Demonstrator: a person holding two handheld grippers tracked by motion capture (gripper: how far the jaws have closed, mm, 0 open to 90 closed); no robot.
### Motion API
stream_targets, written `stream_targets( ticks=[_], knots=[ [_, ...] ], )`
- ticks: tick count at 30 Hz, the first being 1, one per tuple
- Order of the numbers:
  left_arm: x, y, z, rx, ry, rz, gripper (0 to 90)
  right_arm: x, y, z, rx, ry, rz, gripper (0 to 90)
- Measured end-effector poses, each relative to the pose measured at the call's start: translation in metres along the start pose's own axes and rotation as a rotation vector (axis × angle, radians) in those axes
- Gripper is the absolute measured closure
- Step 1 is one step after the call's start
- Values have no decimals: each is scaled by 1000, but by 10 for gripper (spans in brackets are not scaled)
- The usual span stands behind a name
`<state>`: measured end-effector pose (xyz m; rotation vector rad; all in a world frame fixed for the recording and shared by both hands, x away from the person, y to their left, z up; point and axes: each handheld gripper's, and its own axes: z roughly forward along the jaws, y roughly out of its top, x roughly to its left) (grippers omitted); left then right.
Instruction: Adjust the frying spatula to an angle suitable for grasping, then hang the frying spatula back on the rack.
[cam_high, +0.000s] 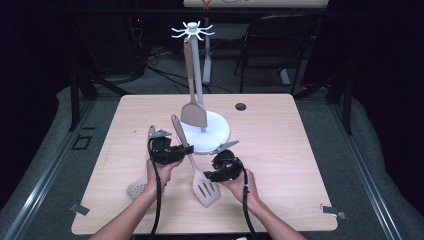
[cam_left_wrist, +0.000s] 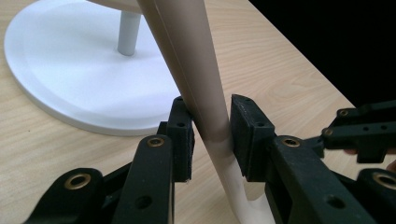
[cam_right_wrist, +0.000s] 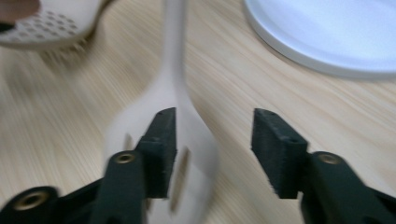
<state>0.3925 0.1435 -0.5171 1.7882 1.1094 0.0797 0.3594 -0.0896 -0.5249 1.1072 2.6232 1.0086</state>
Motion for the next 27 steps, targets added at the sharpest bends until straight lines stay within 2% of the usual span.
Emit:
stream_targets(
  ticks=[1, 4, 5, 7, 11, 16, 22, 27],
  knots=[
    [0, 0, 0, 0, -1, 3, 708, -7, -8, -9, 6, -12, 10, 415],
    [-3, 2, 1, -6, -3, 10, 710, -16, -21, -22, 24, -35, 24, 285],
    [-3, 2, 1, -6, -3, 10, 711, -16, -21, -22, 24, -35, 24, 285],
    [-3, 2, 1, -6, -5, 14, 711, -21, -30, -31, 39, -63, 14, 205],
    [-5, 3, 1, -14, -7, 24, 713, -29, -43, -49, 35, -87, 22, 126],
    [-7, 5, 0, -15, -6, 37, 714, -35, -47, -57, 32, -104, 27, 75],
    [-8, 7, 1, -17, -16, 44, 717, -38, -48, -58, 50, -122, -4, 70],
    [-11, 10, 0, -34, -48, 62, 727, -42, -48, -57, 59, -141, -23, 65]
  ],
)
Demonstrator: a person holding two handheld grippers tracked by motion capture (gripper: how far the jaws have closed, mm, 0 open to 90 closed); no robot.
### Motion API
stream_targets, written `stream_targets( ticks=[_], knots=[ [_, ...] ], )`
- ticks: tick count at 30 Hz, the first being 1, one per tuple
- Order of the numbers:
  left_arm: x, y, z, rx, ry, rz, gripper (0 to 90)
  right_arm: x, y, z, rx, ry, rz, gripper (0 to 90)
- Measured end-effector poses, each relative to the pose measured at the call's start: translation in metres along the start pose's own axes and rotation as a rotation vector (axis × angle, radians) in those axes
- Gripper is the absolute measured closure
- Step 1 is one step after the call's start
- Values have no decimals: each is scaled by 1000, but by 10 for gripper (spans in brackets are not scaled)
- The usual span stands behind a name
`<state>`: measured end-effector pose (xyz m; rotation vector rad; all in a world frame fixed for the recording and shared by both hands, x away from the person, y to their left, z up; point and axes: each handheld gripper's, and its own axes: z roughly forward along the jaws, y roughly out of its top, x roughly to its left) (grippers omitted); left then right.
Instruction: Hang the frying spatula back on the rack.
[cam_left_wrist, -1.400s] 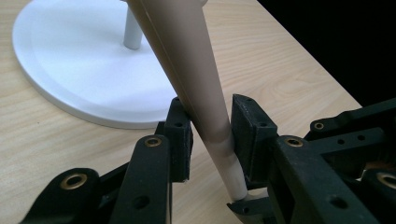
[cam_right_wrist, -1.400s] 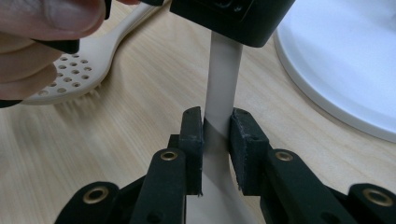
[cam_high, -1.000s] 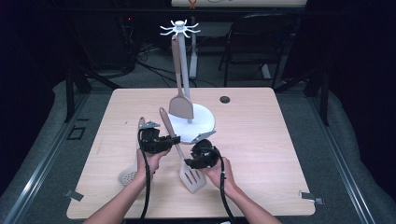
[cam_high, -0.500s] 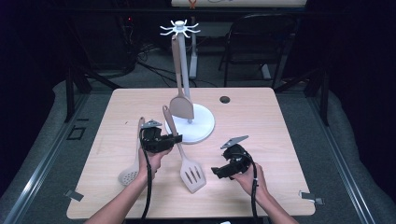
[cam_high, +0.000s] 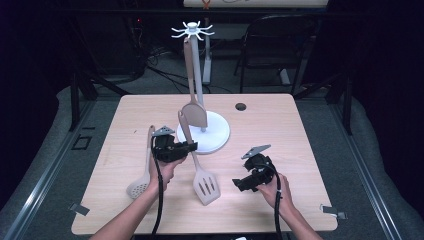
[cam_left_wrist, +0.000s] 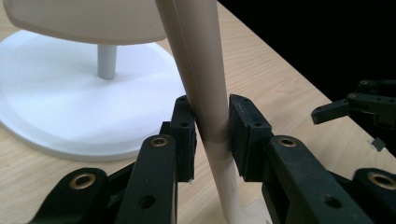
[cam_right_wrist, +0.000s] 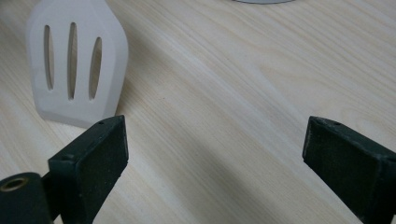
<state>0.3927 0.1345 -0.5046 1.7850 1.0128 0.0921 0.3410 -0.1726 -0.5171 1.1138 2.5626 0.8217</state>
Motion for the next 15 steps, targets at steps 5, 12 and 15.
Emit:
stream_targets(
  ticks=[5, 12, 15],
  knots=[
    [-2, 4, -2, -8, -29, 3, 742, -1, 0, 2, 6, 4, -4, 68],
    [-10, 11, -7, -21, -74, 28, 760, -5, 0, -4, 2, -3, -11, 71],
    [-12, 13, -8, -23, -80, 37, 765, -6, -1, -4, -1, -5, -6, 71]
  ],
)
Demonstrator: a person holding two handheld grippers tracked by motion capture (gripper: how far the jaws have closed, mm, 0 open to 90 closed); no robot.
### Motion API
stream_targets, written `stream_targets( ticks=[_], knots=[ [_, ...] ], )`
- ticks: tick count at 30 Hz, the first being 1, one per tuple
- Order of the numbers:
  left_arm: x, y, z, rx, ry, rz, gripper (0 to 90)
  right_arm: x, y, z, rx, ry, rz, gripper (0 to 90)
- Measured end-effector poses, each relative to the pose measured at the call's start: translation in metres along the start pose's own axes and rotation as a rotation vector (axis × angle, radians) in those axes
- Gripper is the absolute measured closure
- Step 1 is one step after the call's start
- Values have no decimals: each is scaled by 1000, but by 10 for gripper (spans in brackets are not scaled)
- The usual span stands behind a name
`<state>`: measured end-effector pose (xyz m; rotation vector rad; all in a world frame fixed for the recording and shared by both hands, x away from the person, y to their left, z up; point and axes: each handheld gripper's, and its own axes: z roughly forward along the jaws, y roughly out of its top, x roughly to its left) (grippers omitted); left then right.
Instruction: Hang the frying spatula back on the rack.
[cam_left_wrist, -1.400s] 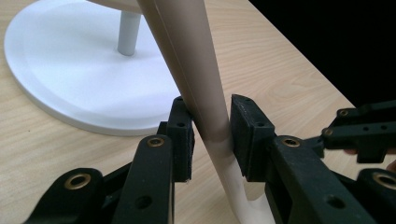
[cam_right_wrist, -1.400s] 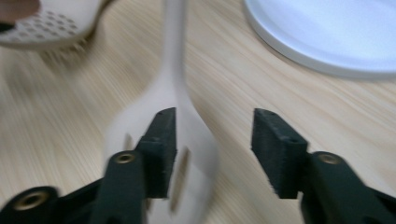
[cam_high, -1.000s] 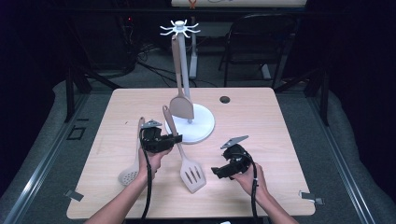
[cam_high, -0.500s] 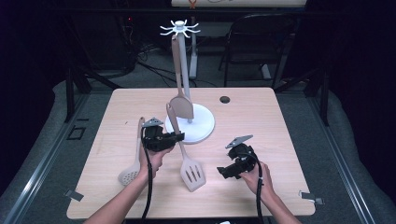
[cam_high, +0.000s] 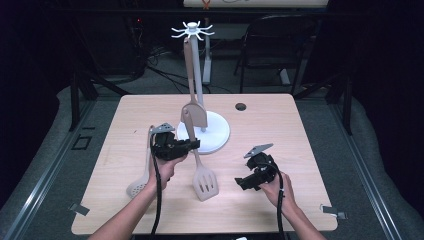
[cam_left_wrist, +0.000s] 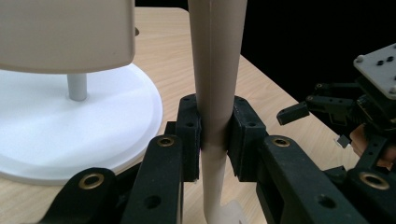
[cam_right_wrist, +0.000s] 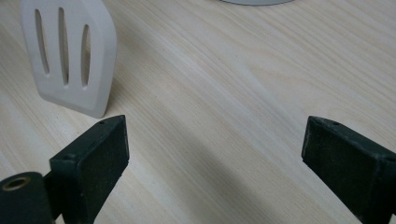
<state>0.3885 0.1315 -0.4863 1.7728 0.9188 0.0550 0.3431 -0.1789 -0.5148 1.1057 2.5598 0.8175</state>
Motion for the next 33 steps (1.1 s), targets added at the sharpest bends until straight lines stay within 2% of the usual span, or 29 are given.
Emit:
stream_targets(
  ticks=[3, 10, 17, 22, 26, 33],
  knots=[
    [-3, 3, -2, -3, -7, 15, 768, 0, 0, 0, 6, -1, 1, 72],
    [-12, 13, -8, -6, -9, 90, 770, -2, 0, 0, 2, -7, -9, 73],
    [-17, 21, -10, -3, -15, 142, 771, -2, 0, 1, -1, -16, -13, 74],
    [-21, 33, -9, 14, -6, 187, 772, -3, 0, 1, 1, -19, -19, 75],
    [-22, 44, -8, 25, 2, 210, 771, -4, 0, 0, 17, -20, -17, 75],
    [-22, 60, -6, 39, 17, 240, 772, -4, 0, 1, 3, -18, -9, 76]
  ],
)
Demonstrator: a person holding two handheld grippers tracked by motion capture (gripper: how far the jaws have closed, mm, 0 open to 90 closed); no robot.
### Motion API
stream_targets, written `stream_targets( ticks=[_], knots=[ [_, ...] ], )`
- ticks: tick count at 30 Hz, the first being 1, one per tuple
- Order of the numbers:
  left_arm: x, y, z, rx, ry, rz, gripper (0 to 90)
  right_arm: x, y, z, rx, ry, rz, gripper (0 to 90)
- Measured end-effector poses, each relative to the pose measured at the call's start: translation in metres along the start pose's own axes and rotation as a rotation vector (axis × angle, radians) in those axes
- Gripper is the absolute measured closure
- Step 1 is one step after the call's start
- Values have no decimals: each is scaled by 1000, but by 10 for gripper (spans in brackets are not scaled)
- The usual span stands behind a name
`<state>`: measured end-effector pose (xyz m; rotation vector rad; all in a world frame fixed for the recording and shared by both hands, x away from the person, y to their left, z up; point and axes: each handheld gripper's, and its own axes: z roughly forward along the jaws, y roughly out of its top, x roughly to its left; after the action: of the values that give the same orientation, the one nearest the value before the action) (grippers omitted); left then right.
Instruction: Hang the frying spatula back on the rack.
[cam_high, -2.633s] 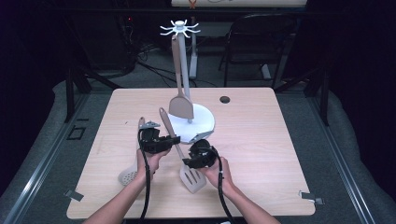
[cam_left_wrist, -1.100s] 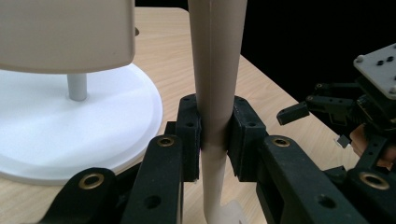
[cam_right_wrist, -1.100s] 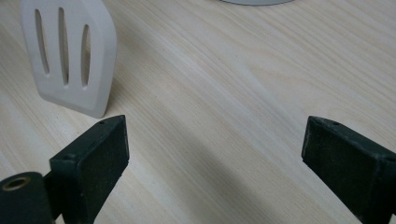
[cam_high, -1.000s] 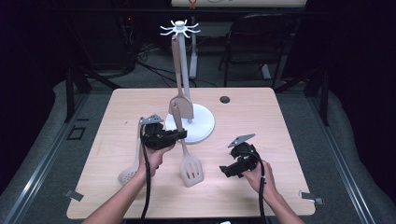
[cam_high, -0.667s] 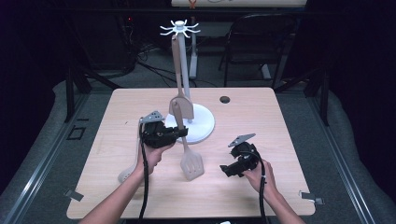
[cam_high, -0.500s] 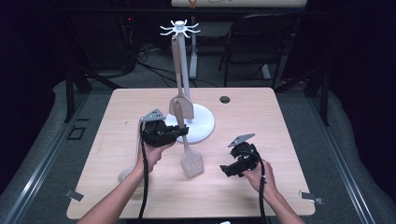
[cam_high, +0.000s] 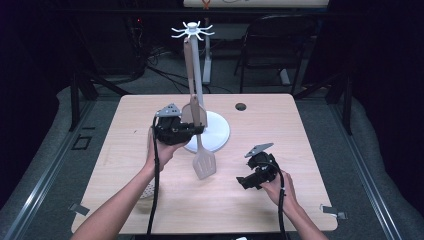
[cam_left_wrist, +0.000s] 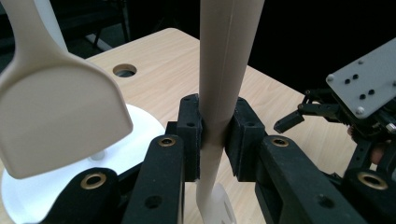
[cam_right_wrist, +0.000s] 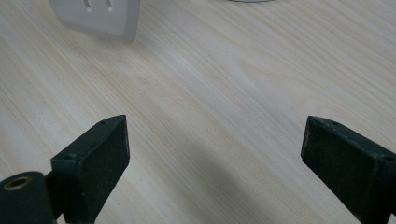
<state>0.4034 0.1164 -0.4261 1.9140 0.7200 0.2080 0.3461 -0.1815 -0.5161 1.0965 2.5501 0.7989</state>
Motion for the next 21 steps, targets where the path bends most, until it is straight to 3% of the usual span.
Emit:
stream_targets(
  ticks=[21],
  knots=[
    [7, 51, 6, 37, 20, 88, 771, -1, 0, 2, 9, 9, -8, 78]
  ],
)
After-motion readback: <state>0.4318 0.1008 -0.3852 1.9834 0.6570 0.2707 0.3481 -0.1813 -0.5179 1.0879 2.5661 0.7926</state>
